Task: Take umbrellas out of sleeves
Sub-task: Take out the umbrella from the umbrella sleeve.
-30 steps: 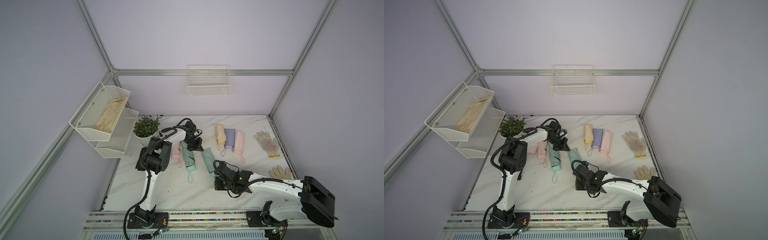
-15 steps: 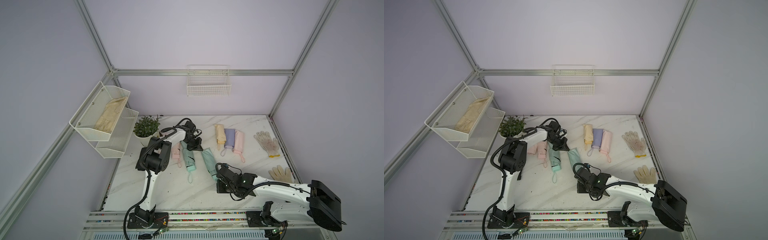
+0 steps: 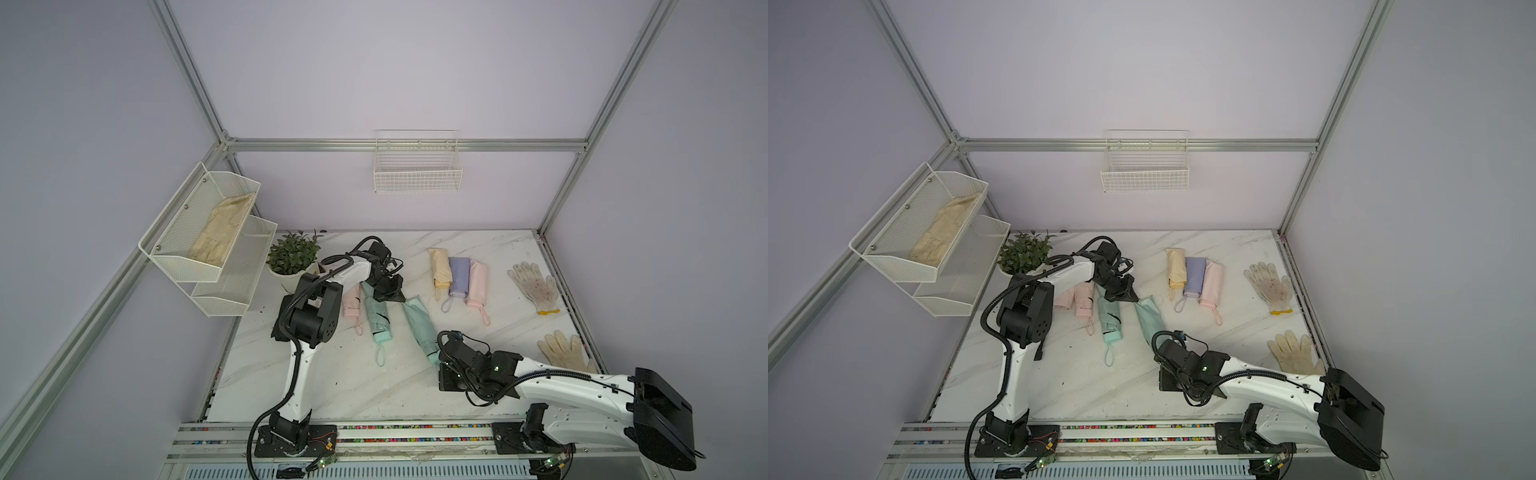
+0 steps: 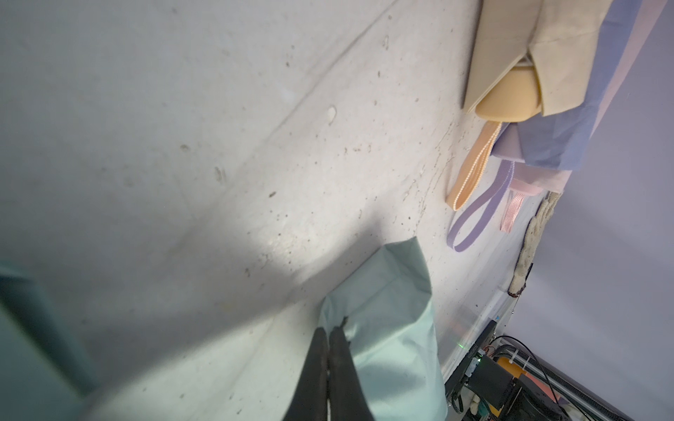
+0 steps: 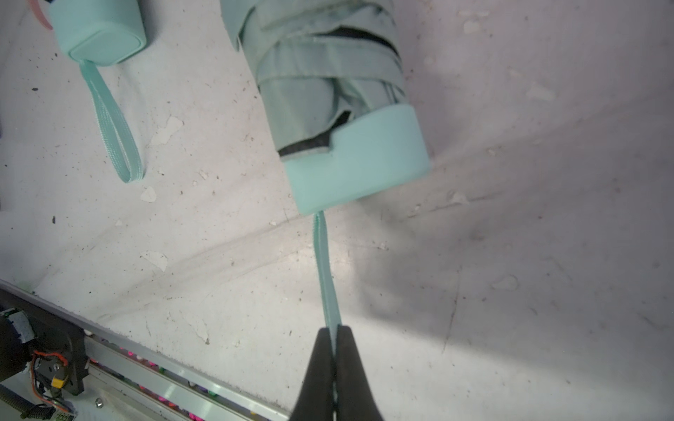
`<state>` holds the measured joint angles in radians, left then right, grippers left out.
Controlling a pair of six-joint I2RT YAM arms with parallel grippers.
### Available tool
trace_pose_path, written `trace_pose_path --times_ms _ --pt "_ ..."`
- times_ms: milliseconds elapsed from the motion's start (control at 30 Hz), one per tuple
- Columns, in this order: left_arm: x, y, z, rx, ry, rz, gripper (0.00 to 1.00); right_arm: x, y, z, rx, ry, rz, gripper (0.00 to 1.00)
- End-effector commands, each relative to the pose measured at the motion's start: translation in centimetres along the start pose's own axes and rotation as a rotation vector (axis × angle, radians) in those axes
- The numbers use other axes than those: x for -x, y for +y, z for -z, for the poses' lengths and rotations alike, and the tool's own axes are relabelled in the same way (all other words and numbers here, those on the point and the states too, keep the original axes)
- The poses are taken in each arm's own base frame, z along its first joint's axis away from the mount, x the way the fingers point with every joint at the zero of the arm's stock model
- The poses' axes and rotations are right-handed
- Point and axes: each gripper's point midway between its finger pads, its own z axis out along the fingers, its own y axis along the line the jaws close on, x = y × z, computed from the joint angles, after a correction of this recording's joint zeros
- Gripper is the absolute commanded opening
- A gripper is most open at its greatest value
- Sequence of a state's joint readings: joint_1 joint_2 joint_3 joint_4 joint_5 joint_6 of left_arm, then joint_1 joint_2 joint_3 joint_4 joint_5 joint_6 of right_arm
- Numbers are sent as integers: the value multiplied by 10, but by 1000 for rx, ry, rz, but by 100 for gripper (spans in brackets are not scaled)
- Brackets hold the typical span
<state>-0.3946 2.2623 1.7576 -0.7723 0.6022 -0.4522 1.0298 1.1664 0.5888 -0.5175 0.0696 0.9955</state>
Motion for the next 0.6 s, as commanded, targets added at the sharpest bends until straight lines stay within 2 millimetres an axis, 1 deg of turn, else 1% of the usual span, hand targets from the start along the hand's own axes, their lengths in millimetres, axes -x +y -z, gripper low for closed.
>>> trace_pose_path --times_ms 0,367,467,567 --pt "17 -24 39 -26 -106 -77 0 -10 -6 2 -7 22 -35 0" --pt "18 -25 40 -27 -108 -77 0 -21 -7 6 -16 27 -28 0" --pt "18 -25 40 -28 -108 -77 0 -23 -3 8 -2 21 -14 0" --pt "18 -26 41 -30 -108 -79 0 -22 6 13 35 2 4 0"
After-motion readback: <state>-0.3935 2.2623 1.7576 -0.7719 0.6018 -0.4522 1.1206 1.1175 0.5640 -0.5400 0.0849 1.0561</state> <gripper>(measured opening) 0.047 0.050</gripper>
